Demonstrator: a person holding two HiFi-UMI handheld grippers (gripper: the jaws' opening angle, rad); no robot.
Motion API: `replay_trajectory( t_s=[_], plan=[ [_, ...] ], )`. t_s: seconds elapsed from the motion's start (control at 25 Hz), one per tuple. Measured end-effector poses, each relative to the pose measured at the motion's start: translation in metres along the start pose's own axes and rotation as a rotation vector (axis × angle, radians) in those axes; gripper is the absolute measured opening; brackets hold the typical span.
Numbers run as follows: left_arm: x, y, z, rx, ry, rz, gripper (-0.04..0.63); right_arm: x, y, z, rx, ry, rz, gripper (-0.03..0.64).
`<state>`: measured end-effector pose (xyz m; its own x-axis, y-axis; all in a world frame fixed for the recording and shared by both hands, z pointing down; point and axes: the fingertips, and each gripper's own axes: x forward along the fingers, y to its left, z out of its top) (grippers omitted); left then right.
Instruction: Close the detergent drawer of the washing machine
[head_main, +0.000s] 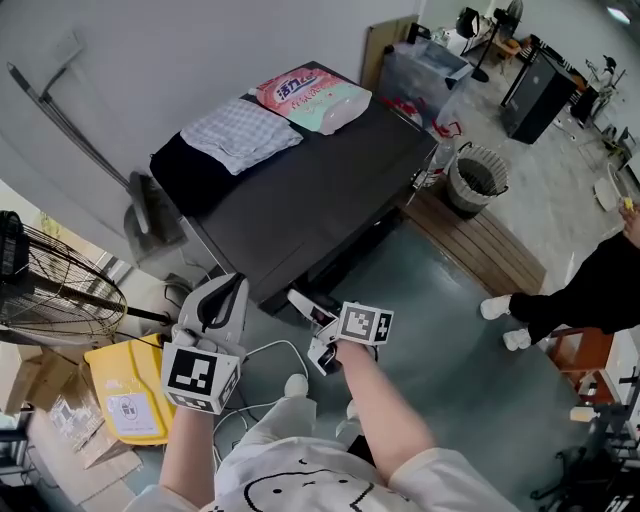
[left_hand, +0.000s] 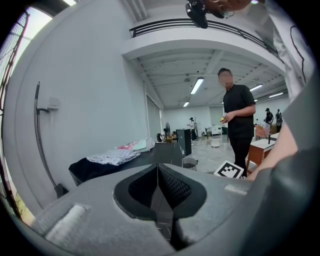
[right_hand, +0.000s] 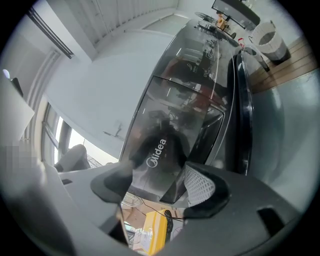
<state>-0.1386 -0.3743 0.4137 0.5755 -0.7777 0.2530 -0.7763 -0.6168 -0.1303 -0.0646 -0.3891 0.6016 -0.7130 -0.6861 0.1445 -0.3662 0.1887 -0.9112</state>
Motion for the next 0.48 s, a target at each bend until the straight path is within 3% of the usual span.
replay_trajectory(
  t_s=[0.24, 0.48],
  plan=[
    [-0.007, -0.009, 0.006, -0.007, -0.011, 0.017, 0.02, -0.009, 0.001, 0.0, -0.017, 0.016, -0.068, 0.316],
    [-0.027, -0.02, 0.006, -0.024, -0.019, 0.053, 0.02, -0.021, 0.013, -0.009, -0.075, 0.047, -0.082, 0.316]
  ],
)
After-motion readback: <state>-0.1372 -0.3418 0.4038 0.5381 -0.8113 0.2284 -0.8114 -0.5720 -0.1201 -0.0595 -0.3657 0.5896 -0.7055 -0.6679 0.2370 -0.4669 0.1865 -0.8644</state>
